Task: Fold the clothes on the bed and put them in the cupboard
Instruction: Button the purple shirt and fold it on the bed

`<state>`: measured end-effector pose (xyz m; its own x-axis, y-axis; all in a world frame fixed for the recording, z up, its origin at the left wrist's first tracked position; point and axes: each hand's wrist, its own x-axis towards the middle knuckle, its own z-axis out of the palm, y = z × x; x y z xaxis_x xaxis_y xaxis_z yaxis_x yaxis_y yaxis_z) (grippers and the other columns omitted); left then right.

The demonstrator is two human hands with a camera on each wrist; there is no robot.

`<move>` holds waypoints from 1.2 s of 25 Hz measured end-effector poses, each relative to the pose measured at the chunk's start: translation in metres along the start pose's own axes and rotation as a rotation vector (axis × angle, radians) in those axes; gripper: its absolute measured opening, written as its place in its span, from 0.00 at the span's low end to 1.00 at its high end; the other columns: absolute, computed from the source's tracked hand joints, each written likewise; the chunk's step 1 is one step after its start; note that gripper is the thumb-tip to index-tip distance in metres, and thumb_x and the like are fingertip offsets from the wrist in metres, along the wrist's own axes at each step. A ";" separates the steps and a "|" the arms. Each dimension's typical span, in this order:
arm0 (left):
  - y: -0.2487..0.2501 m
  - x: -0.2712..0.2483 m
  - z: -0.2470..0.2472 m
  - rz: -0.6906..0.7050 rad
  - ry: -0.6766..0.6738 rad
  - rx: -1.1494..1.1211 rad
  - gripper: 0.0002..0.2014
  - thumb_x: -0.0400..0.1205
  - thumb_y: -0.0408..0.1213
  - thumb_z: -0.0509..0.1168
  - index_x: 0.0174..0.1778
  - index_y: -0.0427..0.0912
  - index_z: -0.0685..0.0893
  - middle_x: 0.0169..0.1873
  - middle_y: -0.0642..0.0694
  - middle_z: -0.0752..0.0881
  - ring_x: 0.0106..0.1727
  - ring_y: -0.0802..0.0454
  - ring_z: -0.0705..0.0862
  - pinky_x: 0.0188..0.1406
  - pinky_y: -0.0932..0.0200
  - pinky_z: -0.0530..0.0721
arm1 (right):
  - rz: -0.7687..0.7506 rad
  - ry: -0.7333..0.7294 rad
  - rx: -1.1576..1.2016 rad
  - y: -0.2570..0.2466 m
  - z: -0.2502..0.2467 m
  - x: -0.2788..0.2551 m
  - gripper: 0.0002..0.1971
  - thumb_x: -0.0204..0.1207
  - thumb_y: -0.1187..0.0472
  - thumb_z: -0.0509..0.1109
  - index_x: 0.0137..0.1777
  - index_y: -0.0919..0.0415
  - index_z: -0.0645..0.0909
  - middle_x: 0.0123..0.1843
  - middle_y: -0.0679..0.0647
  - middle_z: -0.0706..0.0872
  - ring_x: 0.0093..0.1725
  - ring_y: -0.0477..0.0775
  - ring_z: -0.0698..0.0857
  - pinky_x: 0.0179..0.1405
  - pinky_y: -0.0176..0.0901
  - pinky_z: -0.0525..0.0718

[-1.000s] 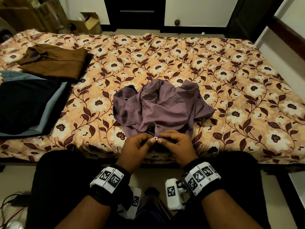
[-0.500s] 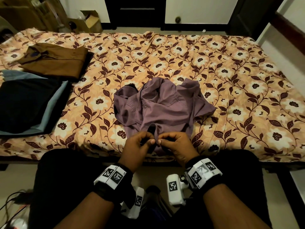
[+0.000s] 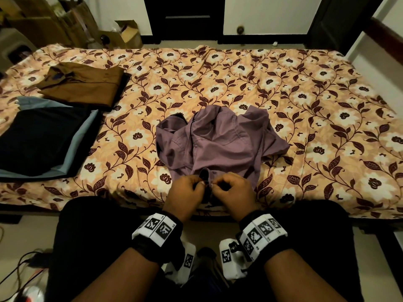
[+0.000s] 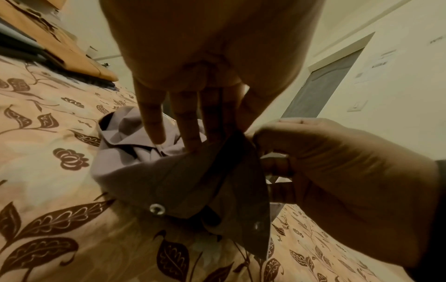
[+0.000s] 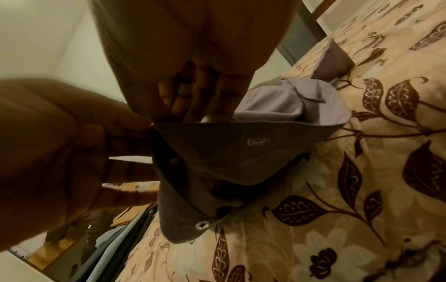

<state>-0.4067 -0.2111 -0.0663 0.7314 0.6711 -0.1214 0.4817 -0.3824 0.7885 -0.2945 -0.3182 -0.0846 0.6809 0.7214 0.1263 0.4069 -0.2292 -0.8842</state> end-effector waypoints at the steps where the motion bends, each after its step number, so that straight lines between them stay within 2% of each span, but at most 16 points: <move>1: -0.001 -0.002 0.001 -0.004 0.005 0.027 0.10 0.83 0.36 0.64 0.36 0.44 0.86 0.31 0.50 0.87 0.34 0.55 0.86 0.37 0.59 0.85 | 0.065 0.017 0.051 0.000 -0.005 0.002 0.06 0.68 0.68 0.76 0.35 0.56 0.86 0.37 0.49 0.85 0.39 0.43 0.82 0.43 0.31 0.80; 3: -0.001 -0.008 0.004 0.002 0.034 -0.052 0.10 0.82 0.36 0.66 0.35 0.49 0.86 0.29 0.53 0.86 0.31 0.63 0.84 0.33 0.67 0.81 | 0.095 0.014 0.129 0.002 -0.011 0.001 0.13 0.68 0.71 0.76 0.34 0.50 0.83 0.37 0.47 0.85 0.38 0.40 0.83 0.43 0.33 0.82; 4: 0.001 -0.010 0.005 -0.002 0.048 -0.147 0.10 0.82 0.38 0.68 0.35 0.48 0.87 0.28 0.52 0.87 0.31 0.63 0.85 0.32 0.68 0.81 | 0.065 -0.011 0.134 0.001 -0.011 0.001 0.14 0.68 0.71 0.76 0.33 0.49 0.82 0.35 0.45 0.84 0.38 0.40 0.83 0.41 0.31 0.81; 6: 0.005 -0.009 0.005 -0.021 0.038 -0.304 0.10 0.83 0.43 0.68 0.38 0.45 0.89 0.30 0.48 0.89 0.33 0.55 0.88 0.33 0.61 0.86 | 0.011 -0.060 0.111 -0.003 -0.007 -0.003 0.11 0.68 0.71 0.76 0.34 0.52 0.83 0.34 0.43 0.83 0.37 0.41 0.82 0.38 0.28 0.80; 9: 0.001 -0.006 0.007 0.035 0.039 -0.229 0.11 0.84 0.39 0.66 0.37 0.41 0.86 0.31 0.41 0.86 0.34 0.42 0.85 0.35 0.45 0.86 | 0.018 -0.009 0.136 -0.002 -0.002 -0.005 0.06 0.68 0.70 0.76 0.35 0.59 0.85 0.35 0.48 0.84 0.38 0.45 0.83 0.37 0.31 0.81; 10: -0.002 -0.006 0.009 0.045 0.057 -0.173 0.11 0.84 0.38 0.66 0.36 0.41 0.85 0.30 0.42 0.85 0.33 0.44 0.85 0.35 0.46 0.85 | 0.030 0.010 0.127 -0.001 -0.001 -0.005 0.05 0.68 0.70 0.76 0.35 0.61 0.85 0.36 0.51 0.85 0.38 0.46 0.83 0.38 0.33 0.82; 12: -0.005 -0.008 0.012 0.028 0.111 -0.099 0.11 0.83 0.39 0.67 0.34 0.44 0.85 0.28 0.47 0.85 0.32 0.51 0.85 0.33 0.53 0.85 | 0.099 0.007 0.129 -0.001 0.002 -0.007 0.04 0.69 0.70 0.76 0.35 0.63 0.85 0.36 0.53 0.86 0.37 0.47 0.84 0.38 0.35 0.83; 15: -0.009 -0.009 0.017 0.012 0.105 -0.119 0.10 0.83 0.42 0.67 0.36 0.45 0.87 0.30 0.49 0.87 0.33 0.55 0.86 0.35 0.57 0.85 | 0.284 -0.014 0.351 -0.006 0.003 -0.008 0.08 0.71 0.73 0.73 0.33 0.63 0.84 0.30 0.53 0.87 0.31 0.46 0.84 0.32 0.35 0.83; 18: -0.012 -0.011 0.016 0.012 -0.017 -0.192 0.11 0.83 0.43 0.68 0.34 0.48 0.85 0.28 0.53 0.84 0.31 0.57 0.83 0.34 0.56 0.81 | 0.479 -0.075 0.615 -0.009 -0.003 -0.007 0.09 0.73 0.75 0.68 0.33 0.66 0.83 0.29 0.59 0.84 0.29 0.54 0.81 0.31 0.44 0.83; 20: -0.011 -0.009 0.008 0.026 -0.185 -0.131 0.11 0.82 0.46 0.70 0.35 0.47 0.85 0.28 0.53 0.84 0.30 0.60 0.81 0.33 0.61 0.79 | 0.578 -0.111 0.747 -0.011 -0.005 -0.007 0.11 0.74 0.75 0.64 0.33 0.65 0.80 0.28 0.59 0.80 0.29 0.54 0.79 0.29 0.43 0.81; 22: -0.011 -0.002 -0.005 0.035 -0.334 -0.069 0.11 0.80 0.47 0.71 0.42 0.42 0.89 0.35 0.48 0.89 0.34 0.58 0.86 0.36 0.63 0.83 | 0.574 -0.148 0.755 -0.010 -0.006 -0.005 0.10 0.76 0.73 0.62 0.34 0.62 0.77 0.31 0.59 0.79 0.31 0.54 0.79 0.27 0.40 0.80; 23: -0.010 0.006 -0.012 -0.019 -0.327 -0.130 0.10 0.81 0.44 0.70 0.44 0.40 0.90 0.38 0.45 0.90 0.37 0.55 0.88 0.40 0.61 0.85 | 0.550 -0.162 0.716 -0.009 -0.006 -0.003 0.10 0.76 0.69 0.63 0.35 0.59 0.77 0.34 0.60 0.79 0.34 0.55 0.79 0.29 0.41 0.79; 25: -0.013 0.032 -0.025 -0.180 -0.109 -0.326 0.10 0.83 0.34 0.65 0.41 0.36 0.89 0.38 0.41 0.90 0.38 0.47 0.88 0.43 0.51 0.87 | 0.505 -0.142 0.603 -0.003 -0.008 0.001 0.06 0.73 0.59 0.64 0.34 0.53 0.76 0.38 0.59 0.79 0.41 0.57 0.79 0.38 0.45 0.78; 26: -0.016 0.050 -0.031 -0.188 -0.018 -0.312 0.12 0.83 0.30 0.62 0.37 0.36 0.88 0.35 0.42 0.89 0.35 0.46 0.86 0.40 0.51 0.84 | 0.488 -0.114 0.553 -0.001 -0.010 0.003 0.05 0.72 0.56 0.64 0.35 0.52 0.76 0.39 0.58 0.79 0.43 0.57 0.79 0.41 0.47 0.77; 27: -0.017 0.068 -0.035 -0.135 -0.033 -0.184 0.14 0.82 0.28 0.60 0.33 0.37 0.87 0.32 0.43 0.87 0.31 0.47 0.82 0.38 0.53 0.81 | 0.473 -0.087 0.514 -0.001 -0.013 0.004 0.06 0.74 0.56 0.64 0.36 0.52 0.75 0.40 0.57 0.79 0.44 0.57 0.80 0.43 0.49 0.77; 30: -0.017 0.109 -0.030 0.028 -0.454 0.335 0.12 0.84 0.31 0.61 0.36 0.33 0.83 0.35 0.37 0.82 0.32 0.45 0.72 0.40 0.55 0.71 | 0.406 -0.080 0.439 -0.009 -0.025 0.006 0.06 0.82 0.63 0.60 0.43 0.58 0.73 0.40 0.54 0.79 0.43 0.53 0.80 0.44 0.48 0.78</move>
<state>-0.3500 -0.1127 -0.0753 0.8449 0.3456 -0.4083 0.5317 -0.6264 0.5700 -0.2786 -0.3279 -0.0645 0.6745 0.6834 -0.2793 -0.1768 -0.2178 -0.9598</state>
